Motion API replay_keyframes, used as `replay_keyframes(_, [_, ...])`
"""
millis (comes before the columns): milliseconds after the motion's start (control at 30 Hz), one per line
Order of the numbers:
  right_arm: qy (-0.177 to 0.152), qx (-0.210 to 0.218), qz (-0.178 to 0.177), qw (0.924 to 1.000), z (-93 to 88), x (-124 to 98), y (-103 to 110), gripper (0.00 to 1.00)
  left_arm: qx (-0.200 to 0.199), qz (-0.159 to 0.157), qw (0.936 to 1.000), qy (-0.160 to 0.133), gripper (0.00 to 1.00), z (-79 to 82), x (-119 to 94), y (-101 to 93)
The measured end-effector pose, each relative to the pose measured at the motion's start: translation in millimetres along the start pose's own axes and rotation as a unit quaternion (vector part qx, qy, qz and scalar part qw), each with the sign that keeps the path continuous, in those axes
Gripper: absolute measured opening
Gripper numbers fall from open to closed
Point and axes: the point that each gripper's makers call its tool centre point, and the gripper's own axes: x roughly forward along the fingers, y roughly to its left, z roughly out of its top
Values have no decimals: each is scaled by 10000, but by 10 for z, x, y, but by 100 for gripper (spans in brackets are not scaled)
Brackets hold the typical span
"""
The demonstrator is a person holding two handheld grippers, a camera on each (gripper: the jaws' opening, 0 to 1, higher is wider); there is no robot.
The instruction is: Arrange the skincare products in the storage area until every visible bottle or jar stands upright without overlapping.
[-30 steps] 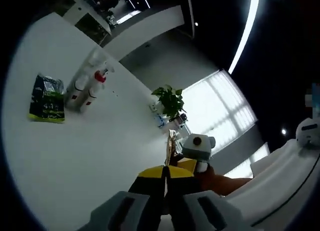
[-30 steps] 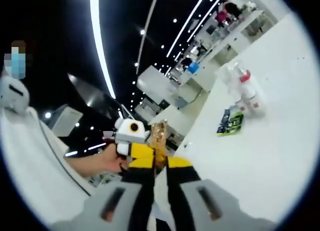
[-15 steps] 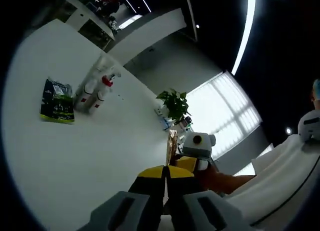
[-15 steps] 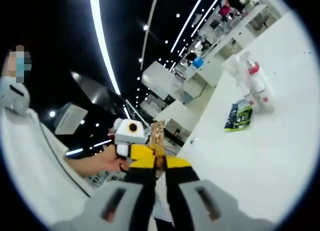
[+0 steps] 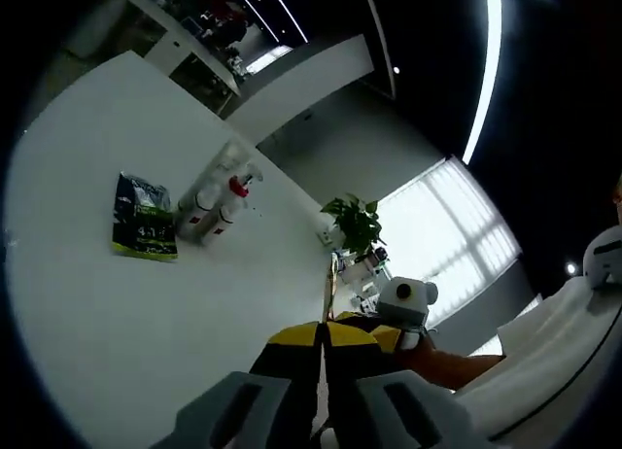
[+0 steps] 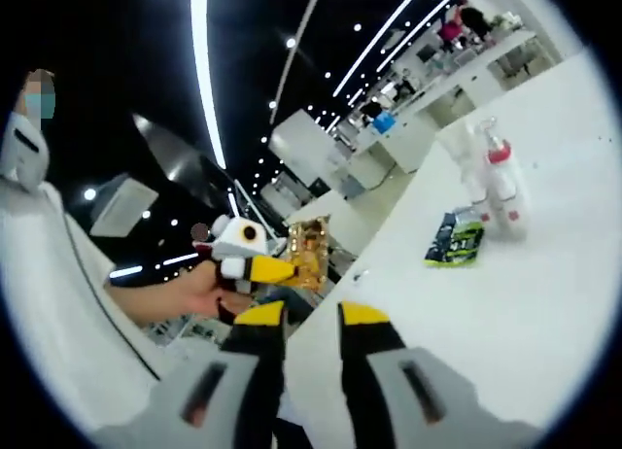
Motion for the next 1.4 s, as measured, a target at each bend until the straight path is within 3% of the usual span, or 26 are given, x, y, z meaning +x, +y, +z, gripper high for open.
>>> replay_keyframes(100, [196, -63, -96, 9997, -105, -4, -20, 23, 114, 224, 9995, -187, 0, 56, -78, 44])
replay_keyframes(267, [347, -69, -25, 9994, -212, 40, -16, 27, 233, 487, 9985, -83, 0, -35, -158, 74])
replay_keyframes(467, [513, -121, 169, 9985, -238, 233, 64, 33, 139, 619, 9962, -597, 0, 21, -445, 115])
replay_keyframes(567, [625, -523, -99, 9966, -221, 254, 6, 35, 128, 751, 9944, -737, 0, 175, -569, 182])
replay_keyframes(600, [657, -655, -227, 9954, -226, 274, -34, 36, 176, 902, 9926, -798, 0, 298, -687, 293])
replay_keyframes(667, [661, -698, -436, 9944, -213, 280, -114, 41, 181, 1062, 9910, -792, 0, 368, -792, 446])
replay_keyframes(700, [650, -721, -523, 9939, -201, 276, -142, 43, 111, 1127, 9900, -841, 0, 462, -901, 618])
replay_keyframes(867, [495, -1023, -1156, 9868, -162, 232, -273, 53, -31, 1255, 9882, -873, 0, 723, -1121, 967])
replay_keyframes(1067, [386, -1132, -1580, 9802, -217, 214, -354, 59, -69, 1353, 9874, -816, 0, 812, -1208, 1134])
replay_keyframes(1200, [26, -1239, -2406, 9627, -223, 120, -418, 64, -278, 1471, 9864, -679, 0, 979, -1246, 1580])
replay_keyframes(1400, [-191, -1156, -2665, 9567, -258, 70, -387, 72, -495, 1597, 9819, -886, 0, 1161, -1282, 1785])
